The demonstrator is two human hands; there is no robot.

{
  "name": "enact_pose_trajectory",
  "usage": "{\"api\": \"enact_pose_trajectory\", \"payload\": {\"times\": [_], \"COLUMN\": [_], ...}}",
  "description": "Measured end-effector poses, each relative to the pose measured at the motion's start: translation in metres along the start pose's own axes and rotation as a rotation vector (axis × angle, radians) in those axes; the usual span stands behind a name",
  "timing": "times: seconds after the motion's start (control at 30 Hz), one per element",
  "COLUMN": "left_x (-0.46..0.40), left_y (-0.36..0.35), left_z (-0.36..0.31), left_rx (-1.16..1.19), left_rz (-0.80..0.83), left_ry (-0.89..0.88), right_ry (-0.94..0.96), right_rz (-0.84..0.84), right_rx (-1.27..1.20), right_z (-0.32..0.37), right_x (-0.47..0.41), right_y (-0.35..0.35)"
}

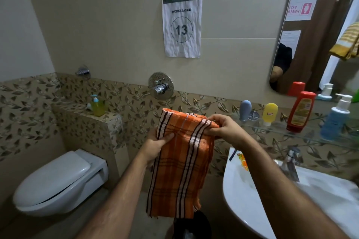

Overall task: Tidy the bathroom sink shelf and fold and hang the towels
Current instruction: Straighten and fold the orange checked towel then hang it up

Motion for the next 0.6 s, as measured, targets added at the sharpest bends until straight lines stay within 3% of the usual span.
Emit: {"api": "enact_pose_trajectory", "payload": {"times": [0.07, 0.23, 0.4, 0.47, 0.6], "left_x": [0.002, 0.009, 0.014, 0.007, -0.005], "left_y": [0.000, 0.001, 0.001, -0.001, -0.019], "left_z": [0.001, 0.001, -0.002, -0.004, -0.014], "left_rx": [0.037, -0.005, 0.196, 0.073, -0.449], "left_rz": [0.043, 0.148, 0.491, 0.528, 0.588], "left_ry": [0.018, 0.079, 0.301, 0.366, 0.359], "right_ry": [0.057, 0.108, 0.132, 0.116, 0.058], "right_rz": [-0.059, 0.005, -0.013, 0.042, 0.083], "right_rx": [-0.070, -0.247, -0.200, -0.124, 0.069], "right_z": [0.004, 0.008, 0.008, 0.010, 0.008], "right_x": [0.000, -0.001, -0.003, -0.003, -0.004], "right_y": [-0.005, -0.016, -0.016, -0.022, -0.034]}}
Point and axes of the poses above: each hand's wrist, its own x-axis away from the middle knuckle, its own y-axis out of the back of the hand, z = x × y, the point moved 6 cm from there along -x, towards the middle knuckle, and after that the axes turned 3 degrees about -y, right-handed, at the moved point
